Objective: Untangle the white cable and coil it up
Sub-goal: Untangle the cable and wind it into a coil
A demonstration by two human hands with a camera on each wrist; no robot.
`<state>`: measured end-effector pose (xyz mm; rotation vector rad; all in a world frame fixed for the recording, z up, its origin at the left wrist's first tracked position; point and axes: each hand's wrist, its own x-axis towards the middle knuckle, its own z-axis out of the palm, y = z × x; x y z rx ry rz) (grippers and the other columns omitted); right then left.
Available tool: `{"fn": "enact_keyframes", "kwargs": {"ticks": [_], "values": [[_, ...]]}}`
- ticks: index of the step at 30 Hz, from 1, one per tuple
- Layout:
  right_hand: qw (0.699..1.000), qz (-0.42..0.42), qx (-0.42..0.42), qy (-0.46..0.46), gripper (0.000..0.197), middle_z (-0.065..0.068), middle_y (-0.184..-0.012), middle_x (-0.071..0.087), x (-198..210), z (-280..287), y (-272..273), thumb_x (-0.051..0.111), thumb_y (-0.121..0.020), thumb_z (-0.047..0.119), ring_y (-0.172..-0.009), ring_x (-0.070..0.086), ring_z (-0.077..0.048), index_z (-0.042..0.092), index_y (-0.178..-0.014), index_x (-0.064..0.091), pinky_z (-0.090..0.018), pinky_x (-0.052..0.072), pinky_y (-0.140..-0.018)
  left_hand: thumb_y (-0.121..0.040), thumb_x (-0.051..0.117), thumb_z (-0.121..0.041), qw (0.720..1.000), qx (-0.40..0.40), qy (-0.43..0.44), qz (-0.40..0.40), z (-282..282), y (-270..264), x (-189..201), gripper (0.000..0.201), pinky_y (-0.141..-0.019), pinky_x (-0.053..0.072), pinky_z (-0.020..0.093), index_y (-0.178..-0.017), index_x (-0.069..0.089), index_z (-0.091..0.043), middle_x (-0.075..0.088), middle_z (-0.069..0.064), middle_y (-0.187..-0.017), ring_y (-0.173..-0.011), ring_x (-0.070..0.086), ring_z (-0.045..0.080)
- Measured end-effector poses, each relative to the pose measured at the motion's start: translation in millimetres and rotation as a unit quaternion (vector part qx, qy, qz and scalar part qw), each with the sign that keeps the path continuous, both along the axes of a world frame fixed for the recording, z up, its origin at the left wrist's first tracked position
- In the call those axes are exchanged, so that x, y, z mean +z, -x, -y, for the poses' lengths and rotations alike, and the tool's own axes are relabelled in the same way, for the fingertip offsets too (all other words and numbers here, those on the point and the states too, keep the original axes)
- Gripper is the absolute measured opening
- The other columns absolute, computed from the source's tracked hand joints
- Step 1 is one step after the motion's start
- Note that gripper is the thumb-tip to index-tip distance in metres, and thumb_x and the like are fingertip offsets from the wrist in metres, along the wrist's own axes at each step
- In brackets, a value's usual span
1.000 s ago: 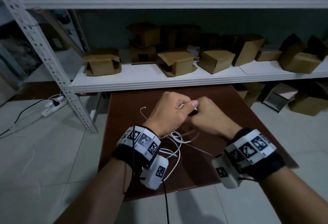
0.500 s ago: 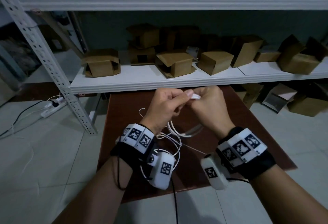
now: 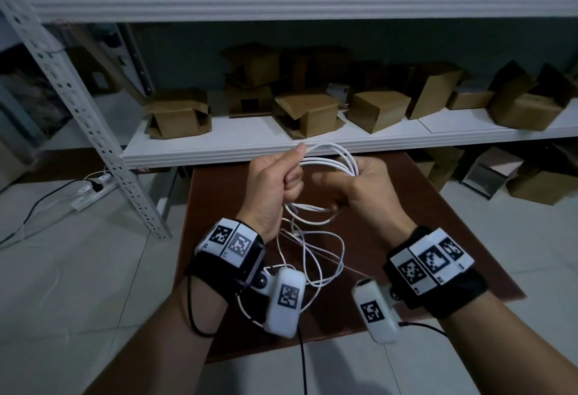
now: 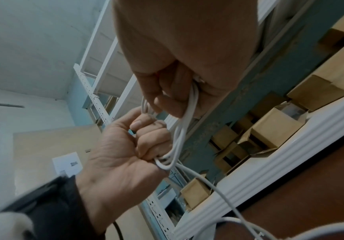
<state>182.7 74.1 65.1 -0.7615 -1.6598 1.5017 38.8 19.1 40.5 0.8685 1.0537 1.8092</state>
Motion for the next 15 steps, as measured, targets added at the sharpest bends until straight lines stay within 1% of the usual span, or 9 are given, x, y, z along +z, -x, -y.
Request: {"fn": "enact_keyframes", "kwargs": {"ticks": [3,5,7,8,9,10,12,13,15], "values": [[1.000,-0.009,-0.006,0.026,0.039,0.010,-0.044,0.049,-1,0,0,0.070,-0.088,-0.008,-0.039,0.040,-0.007,0.020,-0.061,0.073,-0.030,0.040,-0.046,-0.097,0.063,-0.025,1.000,-0.019,-0.005,0.002,1,1,2,0.045,-0.040,0.019,0.017,-0.056,0.047,-0.018,0.025,0.000,-0.057,-0.043,0.018,0.007],[0.998,-0.022,-0.030,0.052,0.029,0.009,-0.043,0.045,0,-1,0,0.068,-0.088,-0.008,-0.039,0.037,-0.007,0.014,-0.069,0.073,-0.029,0.036,-0.046,-0.099,0.061,-0.024,0.999,-0.036,0.000,-0.013,2,1,3,0.036,-0.040,0.018,0.016,-0.065,0.060,-0.013,0.021,0.000,-0.059,-0.042,0.017,0.005],[0.996,-0.028,-0.046,0.065,0.023,0.007,-0.044,0.041,1,-4,0,0.069,-0.087,-0.007,-0.039,0.035,-0.009,0.010,-0.074,0.073,-0.028,0.034,-0.044,-0.101,0.054,-0.016,0.998,-0.059,-0.004,-0.020,4,3,5,0.020,-0.041,0.016,0.016,-0.097,0.071,-0.005,0.026,-0.005,-0.059,-0.042,0.020,0.002],[0.996,-0.026,-0.050,0.064,0.026,0.006,-0.044,0.040,1,-5,-1,0.069,-0.087,-0.007,-0.039,0.035,-0.010,0.013,-0.071,0.074,-0.028,0.034,-0.043,-0.101,0.051,-0.012,0.997,-0.070,-0.003,-0.024,5,4,6,0.023,-0.041,0.016,0.017,-0.114,0.069,-0.005,0.029,-0.005,-0.060,-0.043,0.023,0.002],[0.996,-0.022,-0.055,0.061,0.031,0.007,-0.043,0.040,1,-6,-2,0.069,-0.087,-0.007,-0.038,0.035,-0.010,0.015,-0.067,0.074,-0.028,0.034,-0.042,-0.102,0.048,-0.008,0.997,-0.075,0.001,-0.030,6,6,7,0.030,-0.041,0.018,0.017,-0.126,0.067,-0.007,0.031,-0.003,-0.063,-0.045,0.026,0.003],[0.997,-0.018,-0.056,0.059,0.034,0.007,-0.042,0.041,1,-7,-2,0.069,-0.087,-0.007,-0.036,0.035,-0.011,0.017,-0.063,0.073,-0.028,0.035,-0.041,-0.103,0.045,-0.004,0.996,-0.077,0.005,-0.044,7,9,8,0.035,-0.042,0.019,0.018,-0.132,0.066,-0.007,0.035,0.000,-0.065,-0.046,0.029,0.005],[0.997,-0.007,-0.052,0.052,0.039,0.007,-0.041,0.043,1,-6,-4,0.069,-0.087,-0.007,-0.035,0.037,-0.012,0.018,-0.058,0.071,-0.029,0.035,-0.042,-0.105,0.039,-0.002,0.993,-0.080,0.012,-0.084,9,11,10,0.038,-0.044,0.022,0.020,-0.131,0.067,-0.003,0.043,0.007,-0.064,-0.047,0.033,0.009],[0.998,0.002,-0.052,0.041,0.041,0.007,-0.040,0.045,1,-5,-4,0.069,-0.086,-0.008,-0.035,0.039,-0.011,0.019,-0.056,0.069,-0.029,0.036,-0.043,-0.106,0.039,-0.006,0.991,-0.082,0.020,-0.102,9,11,11,0.037,-0.044,0.024,0.022,-0.127,0.068,0.000,0.048,0.010,-0.062,-0.046,0.036,0.012],[0.999,0.028,-0.038,-0.005,0.036,0.007,-0.042,0.054,-2,-4,-5,0.067,-0.085,-0.011,-0.036,0.045,-0.006,0.013,-0.058,0.069,-0.024,0.038,-0.044,-0.107,0.045,-0.022,0.987,-0.083,0.041,-0.131,8,9,11,0.036,-0.041,0.027,0.023,-0.116,0.071,0.000,0.056,0.014,-0.062,-0.042,0.042,0.017]]}}
